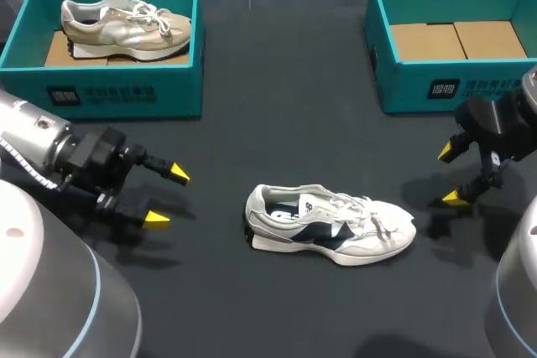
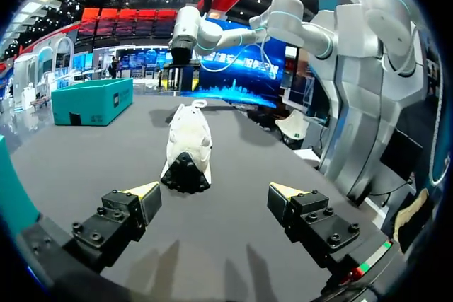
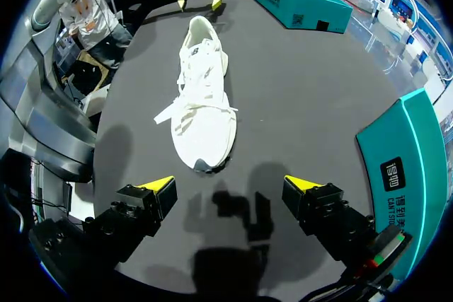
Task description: Take the shoe out of the shoebox, open the shoe tongue, remove and reinsert the insole, then place the shoe into the shoebox
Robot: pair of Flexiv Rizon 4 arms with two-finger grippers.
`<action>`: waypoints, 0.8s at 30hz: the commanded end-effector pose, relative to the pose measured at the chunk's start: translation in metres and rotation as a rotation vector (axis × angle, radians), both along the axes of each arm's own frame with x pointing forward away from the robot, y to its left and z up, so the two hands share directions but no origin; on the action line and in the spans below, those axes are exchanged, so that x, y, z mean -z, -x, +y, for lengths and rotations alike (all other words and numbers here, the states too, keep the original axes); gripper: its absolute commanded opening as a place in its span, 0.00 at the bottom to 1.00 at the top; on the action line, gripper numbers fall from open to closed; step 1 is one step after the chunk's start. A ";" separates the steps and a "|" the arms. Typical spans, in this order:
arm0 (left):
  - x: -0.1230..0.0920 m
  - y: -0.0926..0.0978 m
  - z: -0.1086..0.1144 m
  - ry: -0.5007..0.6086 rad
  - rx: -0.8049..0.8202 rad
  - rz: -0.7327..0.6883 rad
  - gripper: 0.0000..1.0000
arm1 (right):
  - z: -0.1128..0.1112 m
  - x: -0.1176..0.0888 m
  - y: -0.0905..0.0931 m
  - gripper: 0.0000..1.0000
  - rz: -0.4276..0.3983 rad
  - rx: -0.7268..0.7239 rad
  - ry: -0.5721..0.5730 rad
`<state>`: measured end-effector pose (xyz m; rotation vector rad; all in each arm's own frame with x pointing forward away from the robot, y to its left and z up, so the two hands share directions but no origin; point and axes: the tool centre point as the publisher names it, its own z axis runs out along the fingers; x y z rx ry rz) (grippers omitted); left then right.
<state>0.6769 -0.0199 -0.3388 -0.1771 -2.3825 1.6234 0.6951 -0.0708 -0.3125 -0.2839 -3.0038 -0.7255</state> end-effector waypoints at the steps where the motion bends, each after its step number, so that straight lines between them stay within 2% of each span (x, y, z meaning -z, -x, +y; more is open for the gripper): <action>1: 0.003 -0.005 -0.001 0.010 0.016 0.009 1.00 | 0.000 0.000 0.002 1.00 -0.002 0.001 0.001; 3: 0.003 -0.005 -0.001 0.010 0.016 0.009 1.00 | 0.000 0.000 0.002 1.00 -0.002 0.001 0.001; 11: 0.036 -0.025 0.002 0.090 -0.104 -0.006 1.00 | 0.000 0.000 0.002 1.00 -0.002 0.001 0.001; 24: 0.040 -0.020 -0.008 0.092 -0.116 -0.032 1.00 | 0.000 0.000 0.002 1.00 -0.002 0.001 0.001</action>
